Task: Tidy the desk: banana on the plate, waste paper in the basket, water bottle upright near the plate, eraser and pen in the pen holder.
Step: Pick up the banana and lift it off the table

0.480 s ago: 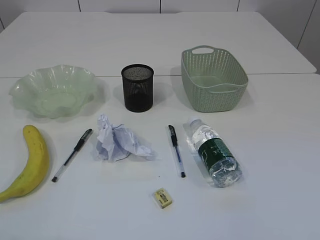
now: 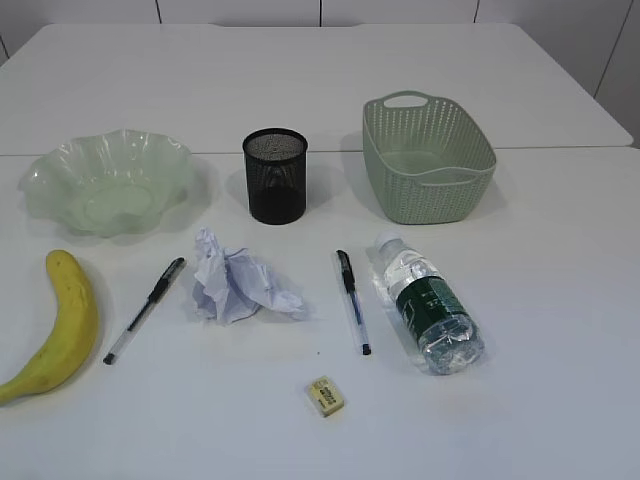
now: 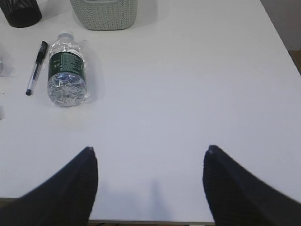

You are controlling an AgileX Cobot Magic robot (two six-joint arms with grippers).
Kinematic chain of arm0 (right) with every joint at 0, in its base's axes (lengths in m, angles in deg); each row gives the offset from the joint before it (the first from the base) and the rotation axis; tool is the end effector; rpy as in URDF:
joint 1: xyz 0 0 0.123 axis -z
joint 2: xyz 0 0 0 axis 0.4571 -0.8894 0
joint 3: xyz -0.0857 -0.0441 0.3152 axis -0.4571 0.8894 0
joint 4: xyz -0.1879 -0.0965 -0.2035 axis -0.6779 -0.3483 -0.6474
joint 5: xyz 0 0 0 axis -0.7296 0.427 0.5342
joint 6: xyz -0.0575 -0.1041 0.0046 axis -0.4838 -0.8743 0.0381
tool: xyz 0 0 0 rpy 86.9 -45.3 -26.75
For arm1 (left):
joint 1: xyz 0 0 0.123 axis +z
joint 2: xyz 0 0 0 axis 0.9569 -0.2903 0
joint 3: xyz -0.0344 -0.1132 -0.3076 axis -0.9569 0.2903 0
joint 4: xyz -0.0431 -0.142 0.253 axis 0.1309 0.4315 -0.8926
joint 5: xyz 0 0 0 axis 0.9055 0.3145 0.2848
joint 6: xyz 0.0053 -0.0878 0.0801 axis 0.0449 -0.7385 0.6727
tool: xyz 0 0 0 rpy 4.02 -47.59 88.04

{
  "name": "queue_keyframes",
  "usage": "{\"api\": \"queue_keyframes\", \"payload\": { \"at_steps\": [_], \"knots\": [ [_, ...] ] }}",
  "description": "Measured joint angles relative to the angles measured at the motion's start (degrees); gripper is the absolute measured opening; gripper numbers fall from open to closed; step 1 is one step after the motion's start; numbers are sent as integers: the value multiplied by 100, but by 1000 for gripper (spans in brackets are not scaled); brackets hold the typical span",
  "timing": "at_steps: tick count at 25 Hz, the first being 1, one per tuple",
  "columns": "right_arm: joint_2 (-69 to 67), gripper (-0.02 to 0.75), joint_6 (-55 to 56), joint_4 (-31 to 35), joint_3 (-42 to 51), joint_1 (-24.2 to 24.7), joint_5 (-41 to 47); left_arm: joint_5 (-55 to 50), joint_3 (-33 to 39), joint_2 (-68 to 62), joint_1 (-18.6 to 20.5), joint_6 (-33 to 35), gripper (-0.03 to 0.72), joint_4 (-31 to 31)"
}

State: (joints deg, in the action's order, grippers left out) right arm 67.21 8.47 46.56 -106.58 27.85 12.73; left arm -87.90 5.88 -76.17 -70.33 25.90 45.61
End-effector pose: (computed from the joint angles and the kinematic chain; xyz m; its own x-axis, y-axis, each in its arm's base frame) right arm 0.0059 0.0038 0.2741 -0.5156 -0.0467 -0.8556 -0.0438 0.9986 -0.0281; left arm 0.0072 -0.0116 0.2889 -0.4852 -0.0801 -0.8707 0.0119 0.9951 -0.0982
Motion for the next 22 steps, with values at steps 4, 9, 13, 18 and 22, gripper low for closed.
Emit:
{"api": "queue_keyframes", "payload": {
  "at_steps": [4, 9, 13, 18, 22],
  "knots": [
    [0, 520, 0, 0, 0, 0, 0, 0, 0, 0, 0, 0, 517, 0],
    [0, 520, 0, 0, 0, 0, 0, 0, 0, 0, 0, 0, 517, 0],
    [0, 520, 0, 0, 0, 0, 0, 0, 0, 0, 0, 0, 517, 0],
    [0, 520, 0, 0, 0, 0, -11, 0, 0, 0, 0, 0, 517, 10],
    [0, 520, 0, 0, 0, 0, -11, 0, 0, 0, 0, 0, 517, 10]
  ]
}}
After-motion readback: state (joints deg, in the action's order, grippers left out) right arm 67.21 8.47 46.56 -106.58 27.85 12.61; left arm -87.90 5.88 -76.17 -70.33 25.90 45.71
